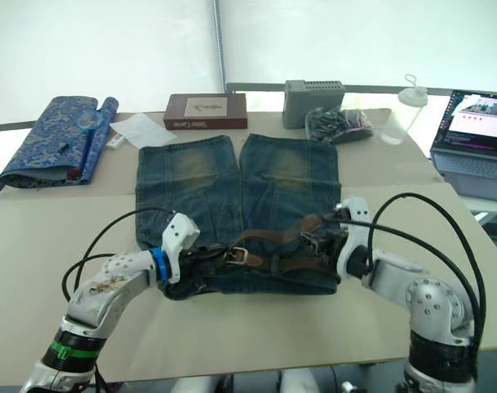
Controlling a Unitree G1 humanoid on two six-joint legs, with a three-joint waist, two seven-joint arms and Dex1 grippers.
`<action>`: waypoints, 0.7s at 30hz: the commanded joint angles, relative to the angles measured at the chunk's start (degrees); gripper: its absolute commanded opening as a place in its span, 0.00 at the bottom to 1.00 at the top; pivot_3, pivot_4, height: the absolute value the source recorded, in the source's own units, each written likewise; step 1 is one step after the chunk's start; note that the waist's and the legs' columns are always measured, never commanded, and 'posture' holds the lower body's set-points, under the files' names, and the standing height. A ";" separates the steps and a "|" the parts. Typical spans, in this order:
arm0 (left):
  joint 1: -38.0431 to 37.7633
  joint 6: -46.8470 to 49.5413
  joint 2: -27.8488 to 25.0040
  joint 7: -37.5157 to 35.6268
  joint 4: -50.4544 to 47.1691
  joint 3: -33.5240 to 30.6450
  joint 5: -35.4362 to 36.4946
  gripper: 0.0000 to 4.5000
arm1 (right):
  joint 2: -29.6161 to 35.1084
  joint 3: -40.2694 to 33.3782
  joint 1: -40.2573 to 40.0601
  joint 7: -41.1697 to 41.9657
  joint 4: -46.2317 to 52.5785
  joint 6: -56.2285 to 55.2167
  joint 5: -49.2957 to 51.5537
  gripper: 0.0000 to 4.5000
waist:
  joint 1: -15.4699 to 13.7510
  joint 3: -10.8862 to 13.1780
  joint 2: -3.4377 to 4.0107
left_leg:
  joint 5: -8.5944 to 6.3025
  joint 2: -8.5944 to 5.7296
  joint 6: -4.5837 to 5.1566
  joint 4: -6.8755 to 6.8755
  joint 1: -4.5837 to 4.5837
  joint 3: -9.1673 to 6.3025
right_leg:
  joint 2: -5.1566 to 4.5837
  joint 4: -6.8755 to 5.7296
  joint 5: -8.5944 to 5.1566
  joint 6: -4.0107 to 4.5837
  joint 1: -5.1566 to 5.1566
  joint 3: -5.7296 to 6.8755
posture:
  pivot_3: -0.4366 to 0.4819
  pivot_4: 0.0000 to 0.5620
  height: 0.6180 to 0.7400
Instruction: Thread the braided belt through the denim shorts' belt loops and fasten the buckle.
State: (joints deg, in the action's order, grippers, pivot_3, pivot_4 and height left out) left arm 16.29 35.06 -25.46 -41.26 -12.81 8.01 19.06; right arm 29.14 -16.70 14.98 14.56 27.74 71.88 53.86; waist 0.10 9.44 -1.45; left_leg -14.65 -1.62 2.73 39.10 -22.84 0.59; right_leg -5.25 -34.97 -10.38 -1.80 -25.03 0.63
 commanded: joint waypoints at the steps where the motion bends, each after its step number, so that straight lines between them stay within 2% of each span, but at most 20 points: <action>1: -0.52 -1.62 0.12 -0.02 1.66 2.46 -2.04 0.01 | 4.21 1.86 -3.87 4.63 5.35 -8.01 -4.98 0.00 | -0.13 0.00 0.00 | 0.00 0.00 0.00 0.02 -0.01 0.00 | 0.00 0.01 -0.01 -0.01 0.00 0.00 | 0.48 0.27 1.00; 7: -2.71 -5.96 -1.52 -0.17 8.12 6.16 -7.68 0.01 | 10.34 3.50 -11.18 8.54 7.86 -17.64 -14.11 0.00 | -0.81 -0.05 0.08 | 0.00 0.00 0.00 0.06 0.08 0.05 | -0.02 0.05 -0.11 -0.18 0.11 -0.04 | 0.48 0.27 1.00; 11: -3.95 -10.27 -2.08 -0.06 11.43 7.30 -10.45 0.01 | 12.63 3.03 -14.41 9.63 7.10 -23.02 -19.30 0.00 | -0.92 -0.09 0.14 | -0.02 0.06 0.01 0.05 0.57 0.04 | -0.04 0.15 -0.44 -0.49 0.66 0.01 | 0.48 0.27 1.00; 18: -4.54 -13.37 -1.22 0.25 14.10 7.67 -11.40 0.01 | 15.44 2.80 -18.61 13.02 5.66 -30.10 -24.89 0.00 | -1.42 -0.29 0.46 | -0.09 0.09 0.11 0.05 0.67 0.04 | -0.20 0.18 -0.53 -0.64 0.81 -0.01 | 0.48 0.27 1.00; 21: -4.54 -14.72 -0.87 -0.18 14.55 7.49 -11.14 0.01 | 16.08 5.12 -19.48 13.89 5.93 -33.20 -27.84 0.00 | -1.56 -0.38 0.60 | -0.10 0.09 0.13 0.05 0.68 0.04 | -0.21 0.17 -0.53 -0.64 0.82 -0.02 | 0.48 0.27 1.00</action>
State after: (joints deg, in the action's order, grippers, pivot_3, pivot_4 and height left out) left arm 14.81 19.48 -25.75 -41.21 -3.35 14.13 9.86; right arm 43.48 -11.03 -3.73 28.71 33.83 41.77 30.37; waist -1.47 9.06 -0.85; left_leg -14.75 -1.53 2.86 39.16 -22.14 0.63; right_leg -5.46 -34.81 -10.91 -2.44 -24.19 0.61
